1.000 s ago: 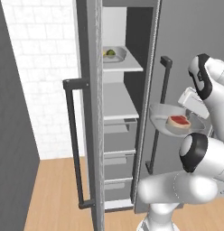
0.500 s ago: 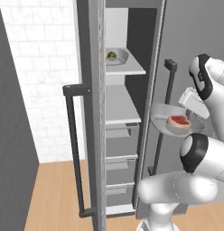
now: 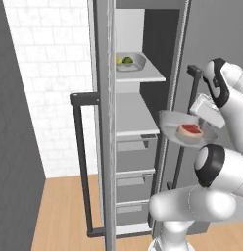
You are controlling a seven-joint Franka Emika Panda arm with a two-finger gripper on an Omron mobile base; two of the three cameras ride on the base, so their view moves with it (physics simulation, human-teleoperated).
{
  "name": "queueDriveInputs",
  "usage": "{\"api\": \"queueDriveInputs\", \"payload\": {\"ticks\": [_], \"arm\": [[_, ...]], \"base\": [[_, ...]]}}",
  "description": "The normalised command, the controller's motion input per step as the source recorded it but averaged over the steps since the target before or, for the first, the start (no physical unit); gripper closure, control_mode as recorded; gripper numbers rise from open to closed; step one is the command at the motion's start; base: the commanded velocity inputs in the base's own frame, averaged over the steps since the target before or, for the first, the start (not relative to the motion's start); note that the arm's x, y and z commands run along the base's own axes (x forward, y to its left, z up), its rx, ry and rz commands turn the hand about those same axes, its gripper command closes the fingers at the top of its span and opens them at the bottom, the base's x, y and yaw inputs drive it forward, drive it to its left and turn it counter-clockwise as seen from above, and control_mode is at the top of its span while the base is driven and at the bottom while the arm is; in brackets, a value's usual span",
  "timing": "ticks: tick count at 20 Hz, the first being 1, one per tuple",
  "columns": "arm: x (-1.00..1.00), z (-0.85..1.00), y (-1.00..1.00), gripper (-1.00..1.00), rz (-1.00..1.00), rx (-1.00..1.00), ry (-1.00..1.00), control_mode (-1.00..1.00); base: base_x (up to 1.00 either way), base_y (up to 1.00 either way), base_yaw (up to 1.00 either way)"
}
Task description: Take the meat container that has the steak and place it on the second highest rack of the freezer. Then take the vegetable container that has the lemon wedge and lime and place it on the highest rack of the freezer.
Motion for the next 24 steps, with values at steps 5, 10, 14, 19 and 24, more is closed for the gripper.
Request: {"api": "queueDriveInputs", "payload": {"ticks": [5,10,14,19,24], "arm": [[0.50,0.00,0.84,1.00,-0.28,0.00,-0.04,-1.00],[0.59,-0.03,0.62,1.00,-0.26,-0.09,0.01,-1.00],[0.53,-0.45,0.22,1.00,-0.26,0.00,0.03,-1.00],[0.67,-0.75,0.29,1.00,-0.31,0.00,0.10,-1.00],[0.63,-0.88,0.21,1.00,-0.42,0.03,0.16,-1.00]], "base": [[0.00,0.00,0.00],[0.00,0.00,0.00],[0.00,0.00,0.00],[0.00,0.00,0.00],[0.00,0.00,0.00]]}}
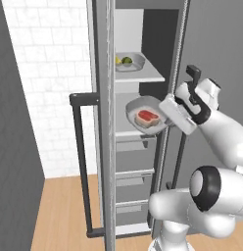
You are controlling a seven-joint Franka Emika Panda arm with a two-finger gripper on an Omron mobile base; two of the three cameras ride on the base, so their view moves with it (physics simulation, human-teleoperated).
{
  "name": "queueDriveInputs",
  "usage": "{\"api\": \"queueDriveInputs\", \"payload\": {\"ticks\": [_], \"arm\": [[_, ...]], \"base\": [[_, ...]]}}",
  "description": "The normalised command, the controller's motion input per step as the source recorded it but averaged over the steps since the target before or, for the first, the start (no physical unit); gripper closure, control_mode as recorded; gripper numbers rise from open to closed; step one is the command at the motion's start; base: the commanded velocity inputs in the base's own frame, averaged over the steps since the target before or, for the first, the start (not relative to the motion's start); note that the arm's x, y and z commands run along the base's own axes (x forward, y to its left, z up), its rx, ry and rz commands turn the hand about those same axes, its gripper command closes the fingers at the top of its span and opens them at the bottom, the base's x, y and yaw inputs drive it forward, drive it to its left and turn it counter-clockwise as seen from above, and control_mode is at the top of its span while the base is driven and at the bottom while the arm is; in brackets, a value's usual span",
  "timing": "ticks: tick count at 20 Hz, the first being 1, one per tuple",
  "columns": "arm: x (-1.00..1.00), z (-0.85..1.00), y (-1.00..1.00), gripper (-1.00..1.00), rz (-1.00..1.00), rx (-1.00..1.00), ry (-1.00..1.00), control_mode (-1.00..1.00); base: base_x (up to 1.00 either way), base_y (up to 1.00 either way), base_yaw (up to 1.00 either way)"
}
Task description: Take the meat container that has the steak and place it on the second highest rack of the freezer. Then take the vegetable container that has the lemon wedge and lime and place it on the highest rack of the freezer.
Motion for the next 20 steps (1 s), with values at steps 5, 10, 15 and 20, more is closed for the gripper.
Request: {"api": "queueDriveInputs", "payload": {"ticks": [5,10,15,20], "arm": [[0.45,-0.99,0.27,1.00,-0.38,0.09,0.17,-1.00],[0.62,-0.62,0.30,1.00,-0.25,0.10,0.05,-1.00],[0.75,-0.20,0.08,1.00,-0.28,0.11,0.00,-1.00],[0.52,0.00,0.11,1.00,-0.14,0.01,0.00,-1.00]], "base": [[0.00,0.00,0.00],[0.00,0.00,0.00],[0.00,0.00,0.00],[0.00,0.00,0.00]]}}
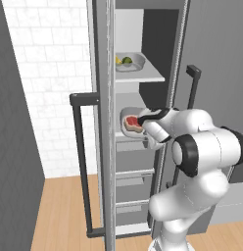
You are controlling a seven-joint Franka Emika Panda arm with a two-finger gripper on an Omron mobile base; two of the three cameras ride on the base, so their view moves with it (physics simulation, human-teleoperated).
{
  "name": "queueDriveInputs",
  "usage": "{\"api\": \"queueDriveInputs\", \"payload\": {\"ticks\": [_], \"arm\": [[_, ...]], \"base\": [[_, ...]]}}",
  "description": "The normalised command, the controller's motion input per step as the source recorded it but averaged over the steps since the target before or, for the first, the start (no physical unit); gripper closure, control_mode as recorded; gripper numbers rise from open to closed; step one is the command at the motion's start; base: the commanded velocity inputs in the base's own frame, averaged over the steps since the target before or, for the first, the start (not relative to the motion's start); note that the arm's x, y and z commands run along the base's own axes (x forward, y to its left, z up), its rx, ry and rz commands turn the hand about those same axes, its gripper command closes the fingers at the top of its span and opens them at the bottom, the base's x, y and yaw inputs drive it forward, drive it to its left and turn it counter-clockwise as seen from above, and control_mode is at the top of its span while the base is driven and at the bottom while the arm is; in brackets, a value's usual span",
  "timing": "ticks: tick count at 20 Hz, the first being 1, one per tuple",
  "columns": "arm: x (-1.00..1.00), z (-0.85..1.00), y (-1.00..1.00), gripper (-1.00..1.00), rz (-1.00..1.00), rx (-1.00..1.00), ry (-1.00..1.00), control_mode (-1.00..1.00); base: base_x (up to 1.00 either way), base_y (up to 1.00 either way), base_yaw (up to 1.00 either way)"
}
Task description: Take the meat container that has the steak and place it on the second highest rack of the freezer. Then take the vegetable container that has the lemon wedge and lime and place it on the highest rack of the freezer.
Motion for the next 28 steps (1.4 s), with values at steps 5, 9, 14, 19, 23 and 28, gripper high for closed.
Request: {"api": "queueDriveInputs", "payload": {"ticks": [5,9,14,19,23,28], "arm": [[0.26,0.00,0.16,1.00,0.00,0.00,0.00,-1.00],[0.37,0.04,0.00,1.00,0.00,0.00,0.00,-1.00],[0.80,0.00,0.00,1.00,0.00,-0.01,0.00,-1.00],[0.74,0.00,0.00,1.00,0.00,0.00,0.00,-1.00],[0.72,-0.01,0.02,1.00,0.00,-0.03,0.00,-1.00],[0.68,-0.06,0.08,1.00,-0.01,-0.05,0.00,-1.00]], "base": [[0.00,0.00,0.00],[0.00,0.00,0.00],[0.00,0.00,0.00],[0.00,0.00,0.00],[0.00,0.00,0.00],[0.00,0.00,0.00]]}}
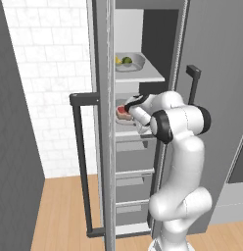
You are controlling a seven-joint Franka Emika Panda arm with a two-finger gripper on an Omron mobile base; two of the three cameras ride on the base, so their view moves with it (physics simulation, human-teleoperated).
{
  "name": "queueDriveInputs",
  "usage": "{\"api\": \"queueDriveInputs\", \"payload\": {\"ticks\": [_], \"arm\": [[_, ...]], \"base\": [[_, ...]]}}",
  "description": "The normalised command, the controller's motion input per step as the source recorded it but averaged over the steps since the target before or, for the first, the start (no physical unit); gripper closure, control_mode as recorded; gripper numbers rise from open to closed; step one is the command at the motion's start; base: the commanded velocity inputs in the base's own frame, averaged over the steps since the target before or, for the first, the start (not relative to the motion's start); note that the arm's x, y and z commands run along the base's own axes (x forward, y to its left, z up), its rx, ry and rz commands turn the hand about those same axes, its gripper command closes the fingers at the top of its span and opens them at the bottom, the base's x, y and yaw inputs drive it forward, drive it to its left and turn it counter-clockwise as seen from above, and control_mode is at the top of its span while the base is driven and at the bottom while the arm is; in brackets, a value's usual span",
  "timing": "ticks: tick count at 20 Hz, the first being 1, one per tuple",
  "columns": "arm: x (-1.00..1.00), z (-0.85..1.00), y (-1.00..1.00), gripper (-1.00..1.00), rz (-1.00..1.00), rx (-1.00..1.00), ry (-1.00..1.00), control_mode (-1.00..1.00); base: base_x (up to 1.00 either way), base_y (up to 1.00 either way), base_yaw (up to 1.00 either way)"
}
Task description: Take the meat container that has the steak and place it on the second highest rack of the freezer. Then take the vegetable container that has the lemon wedge and lime and place it on the highest rack of the freezer.
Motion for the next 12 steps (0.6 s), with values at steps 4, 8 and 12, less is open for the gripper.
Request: {"api": "queueDriveInputs", "payload": {"ticks": [4,8,12], "arm": [[0.57,-0.10,0.09,-1.00,-0.02,-0.03,0.00,-1.00],[0.17,-0.19,0.01,-1.00,-0.03,-0.01,-0.07,-1.00],[-0.62,-0.28,0.00,-1.00,0.05,-0.03,-0.23,-1.00]], "base": [[0.00,0.00,0.00],[0.00,0.00,0.00],[0.00,0.00,0.00]]}}
